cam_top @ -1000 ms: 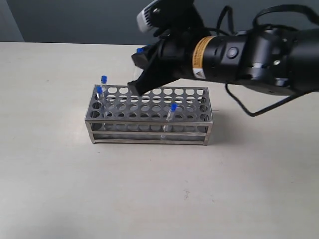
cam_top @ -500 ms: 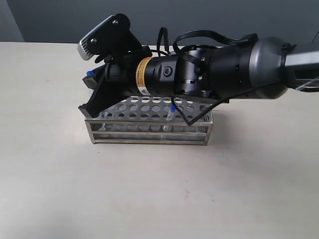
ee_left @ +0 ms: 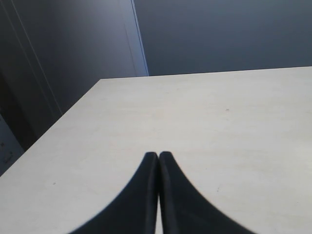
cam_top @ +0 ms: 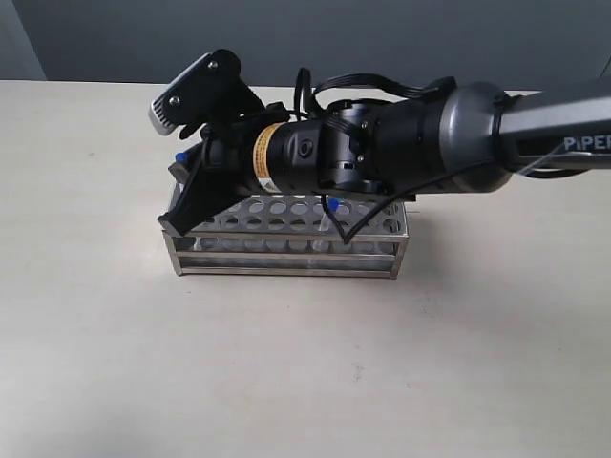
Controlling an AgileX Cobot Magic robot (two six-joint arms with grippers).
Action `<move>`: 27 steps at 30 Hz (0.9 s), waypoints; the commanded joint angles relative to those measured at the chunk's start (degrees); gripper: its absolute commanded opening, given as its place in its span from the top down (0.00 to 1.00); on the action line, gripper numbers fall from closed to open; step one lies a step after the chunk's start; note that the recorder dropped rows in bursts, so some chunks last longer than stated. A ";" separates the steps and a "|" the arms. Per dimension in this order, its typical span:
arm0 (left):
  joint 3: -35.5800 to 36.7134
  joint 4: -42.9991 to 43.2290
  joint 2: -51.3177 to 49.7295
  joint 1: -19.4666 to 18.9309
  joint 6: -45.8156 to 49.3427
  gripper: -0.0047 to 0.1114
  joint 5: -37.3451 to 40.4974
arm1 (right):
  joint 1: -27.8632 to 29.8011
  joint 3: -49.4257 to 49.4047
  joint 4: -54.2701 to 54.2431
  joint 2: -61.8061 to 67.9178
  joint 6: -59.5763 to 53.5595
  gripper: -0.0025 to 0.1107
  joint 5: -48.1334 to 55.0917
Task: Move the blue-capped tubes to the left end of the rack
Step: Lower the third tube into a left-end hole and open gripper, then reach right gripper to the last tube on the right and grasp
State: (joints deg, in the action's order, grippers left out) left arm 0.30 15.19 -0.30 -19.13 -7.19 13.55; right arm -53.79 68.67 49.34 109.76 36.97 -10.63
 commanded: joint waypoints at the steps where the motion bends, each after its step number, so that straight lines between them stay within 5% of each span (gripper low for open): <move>1: -0.30 0.00 0.30 0.38 -0.09 0.95 -0.09 | 0.04 0.27 0.24 0.58 0.08 0.99 1.15; 5: -0.30 0.00 0.30 0.38 -0.09 0.95 -0.09 | 0.04 0.27 0.24 0.81 0.08 0.96 0.53; 12: -0.30 0.00 0.30 0.38 -0.09 0.95 -0.09 | 0.04 0.27 0.24 0.81 0.08 0.66 0.34; 27: -0.30 0.00 0.30 0.38 -0.09 0.95 -0.09 | 4.71 -1.77 -1.90 -12.13 -0.15 0.66 9.63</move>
State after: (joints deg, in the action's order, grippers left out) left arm 0.30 15.19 -0.30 -19.13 -7.19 13.55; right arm -51.42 68.28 47.72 102.00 37.08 -2.14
